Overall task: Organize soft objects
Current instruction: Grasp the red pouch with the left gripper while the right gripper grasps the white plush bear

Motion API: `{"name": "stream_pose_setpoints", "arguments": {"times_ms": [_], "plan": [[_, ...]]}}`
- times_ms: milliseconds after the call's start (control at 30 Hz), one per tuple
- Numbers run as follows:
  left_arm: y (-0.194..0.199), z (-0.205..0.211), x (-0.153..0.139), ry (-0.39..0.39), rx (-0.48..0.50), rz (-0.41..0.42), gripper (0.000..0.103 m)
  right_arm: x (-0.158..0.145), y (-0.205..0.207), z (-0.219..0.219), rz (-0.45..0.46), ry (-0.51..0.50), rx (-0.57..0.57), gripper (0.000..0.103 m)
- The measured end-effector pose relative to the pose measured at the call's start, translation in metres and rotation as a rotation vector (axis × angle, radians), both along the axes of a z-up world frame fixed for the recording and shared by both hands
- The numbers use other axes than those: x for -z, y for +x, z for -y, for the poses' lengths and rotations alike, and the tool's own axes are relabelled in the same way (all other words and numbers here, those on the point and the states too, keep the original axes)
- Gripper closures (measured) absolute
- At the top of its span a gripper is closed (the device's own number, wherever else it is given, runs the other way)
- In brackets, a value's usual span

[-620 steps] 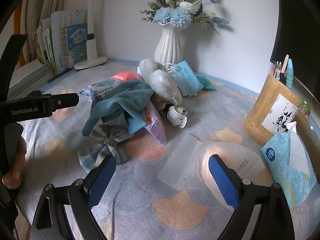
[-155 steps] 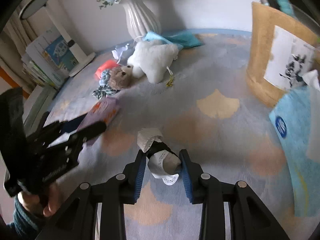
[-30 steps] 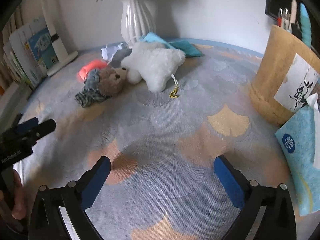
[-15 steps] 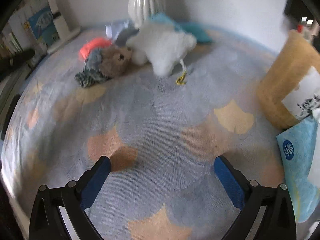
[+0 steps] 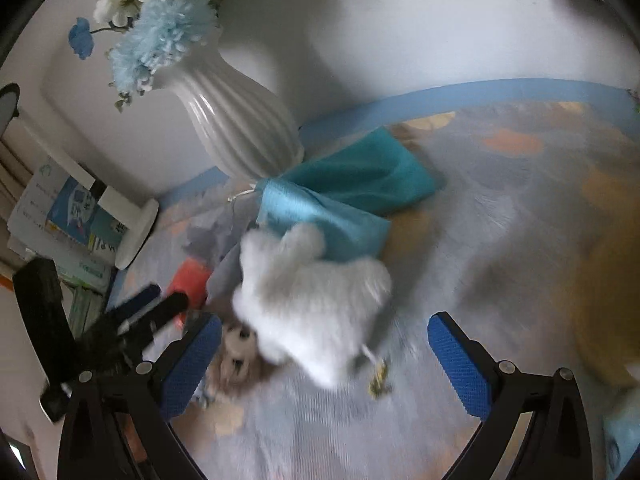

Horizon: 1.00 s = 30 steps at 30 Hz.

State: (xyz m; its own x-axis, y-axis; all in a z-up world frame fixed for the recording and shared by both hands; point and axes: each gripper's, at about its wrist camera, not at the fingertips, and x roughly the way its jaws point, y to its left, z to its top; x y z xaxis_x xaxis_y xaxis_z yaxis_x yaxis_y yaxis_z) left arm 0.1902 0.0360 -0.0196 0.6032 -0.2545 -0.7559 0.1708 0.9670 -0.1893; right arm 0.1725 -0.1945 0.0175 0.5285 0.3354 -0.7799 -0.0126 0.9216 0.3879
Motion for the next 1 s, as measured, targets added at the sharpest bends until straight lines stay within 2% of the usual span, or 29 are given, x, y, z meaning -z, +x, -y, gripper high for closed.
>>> {"name": "stream_pose_setpoints", "arguments": {"times_ms": [67,200,233,267,300,400,533,567,633,767,900,1000], "plan": [[0.000,0.004,-0.001,0.006,0.004,0.005,0.018,0.009,0.004,-0.002,0.010,0.019,-0.004,0.000],[0.000,0.006,0.001,0.007,0.012,-0.005,0.041,0.013,-0.003,-0.008,0.095,0.004,-0.012,0.003],[0.000,0.006,0.001,0.010,0.010,-0.012,0.044,0.012,-0.003,-0.009,0.100,-0.007,-0.010,0.014],[-0.001,0.006,0.000,0.007,0.012,-0.004,0.052,0.012,-0.004,-0.010,0.104,-0.004,-0.019,0.032],[-0.002,0.006,-0.001,0.001,0.021,0.002,0.053,0.013,-0.005,-0.011,0.104,0.007,-0.030,0.049],[-0.007,0.008,-0.004,0.031,0.005,0.036,0.056,0.011,-0.011,-0.018,0.129,-0.023,-0.034,0.055],[-0.024,0.004,-0.017,0.040,-0.030,0.137,0.056,-0.001,-0.030,-0.027,0.192,-0.077,-0.039,0.061],[-0.028,0.001,-0.020,0.037,-0.047,0.156,0.056,-0.005,-0.038,-0.027,0.202,-0.073,-0.037,0.068],[-0.036,-0.003,-0.025,0.065,-0.086,0.171,0.056,-0.013,-0.054,-0.023,0.210,-0.051,-0.027,0.070],[-0.070,-0.003,-0.036,0.005,-0.088,0.184,0.056,-0.031,-0.091,-0.013,0.226,-0.013,0.001,0.070],[-0.116,0.007,-0.046,-0.046,-0.068,0.203,0.056,-0.028,-0.123,0.005,0.141,0.074,0.032,0.070],[-0.141,0.015,-0.038,-0.058,-0.065,0.192,0.056,-0.010,-0.146,0.015,0.039,0.136,0.073,0.070]]}}
